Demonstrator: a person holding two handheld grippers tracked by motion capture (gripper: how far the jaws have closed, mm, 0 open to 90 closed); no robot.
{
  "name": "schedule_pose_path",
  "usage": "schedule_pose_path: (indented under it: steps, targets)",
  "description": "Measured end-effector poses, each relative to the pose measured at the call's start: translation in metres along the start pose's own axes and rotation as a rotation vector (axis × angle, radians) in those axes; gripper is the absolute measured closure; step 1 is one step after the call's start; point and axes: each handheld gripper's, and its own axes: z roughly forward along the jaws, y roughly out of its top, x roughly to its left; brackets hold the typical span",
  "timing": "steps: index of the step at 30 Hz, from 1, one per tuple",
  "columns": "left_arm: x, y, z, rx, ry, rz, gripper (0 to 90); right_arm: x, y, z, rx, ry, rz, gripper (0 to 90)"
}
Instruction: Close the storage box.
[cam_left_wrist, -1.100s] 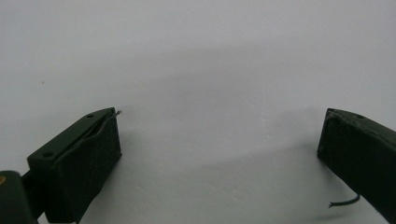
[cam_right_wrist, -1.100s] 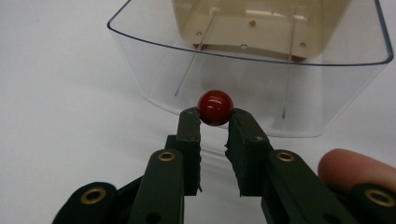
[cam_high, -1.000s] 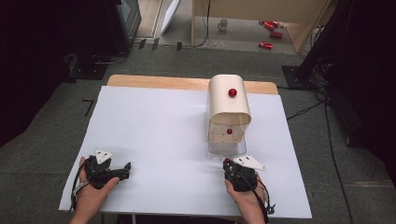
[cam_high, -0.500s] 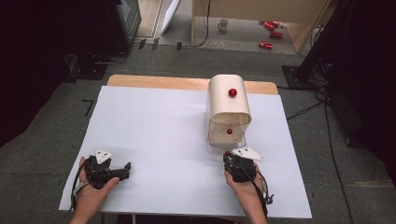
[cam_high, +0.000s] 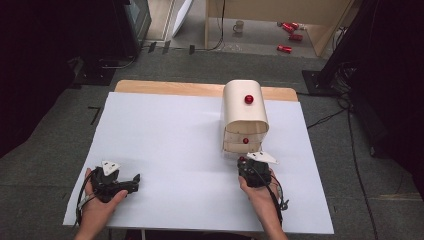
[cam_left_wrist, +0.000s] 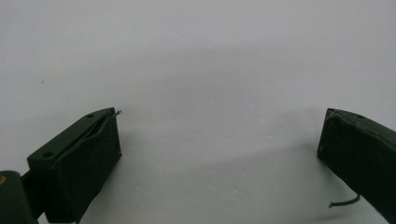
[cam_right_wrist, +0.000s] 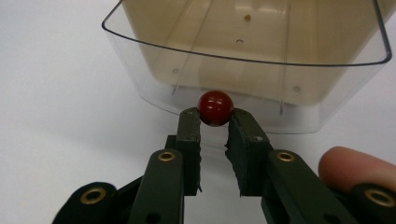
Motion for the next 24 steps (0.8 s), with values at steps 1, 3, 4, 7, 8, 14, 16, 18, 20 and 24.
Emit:
schedule_pose_path:
  steps: [1, 3, 4, 7, 8, 14, 16, 18, 20, 24]
  targets:
    - [0.0, 0.0, 0.0, 0.0, 0.0, 0.0, 0.0, 0.0, 0.0, 0.001, 0.001, -0.001, 0.002, 76.0]
    - [0.0, 0.0, 0.0, 0.0, 0.0, 0.0, 0.0, -0.001, 0.001, 0.004, 0.003, -0.003, 0.005, 75.9]
    - [0.0, 0.0, 0.0, 0.0, 0.0, -0.001, 0.0, -0.002, 0.002, 0.006, 0.003, -0.003, 0.005, 75.9]
    - [0.0, 0.0, 0.0, 0.0, 0.0, 0.0, 0.0, -0.002, 0.005, 0.009, 0.003, -0.008, 0.007, 75.9]
    - [0.0, 0.0, 0.0, 0.0, 0.0, 0.0, 0.0, -0.002, 0.006, 0.01, 0.001, -0.01, 0.004, 75.9]
    - [0.0, 0.0, 0.0, 0.0, 0.0, 0.0, 0.0, -0.002, 0.009, 0.014, -0.004, -0.014, 0.011, 75.9]
    - [0.0, 0.0, 0.0, 0.0, 0.0, 0.0, 0.0, -0.002, 0.009, 0.015, -0.006, -0.014, 0.016, 76.0]
    - [0.0, 0.0, 0.0, 0.0, -0.001, 0.0, 0.0, -0.003, 0.01, 0.016, -0.006, -0.012, 0.017, 75.9]
    - [0.0, 0.0, 0.0, 0.0, 0.0, -0.001, 0.0, -0.004, 0.01, 0.016, -0.007, -0.009, 0.014, 75.8]
    - [0.0, 0.0, 0.0, 0.0, 0.0, 0.0, 0.0, -0.005, 0.009, 0.016, -0.016, -0.003, 0.007, 75.0]
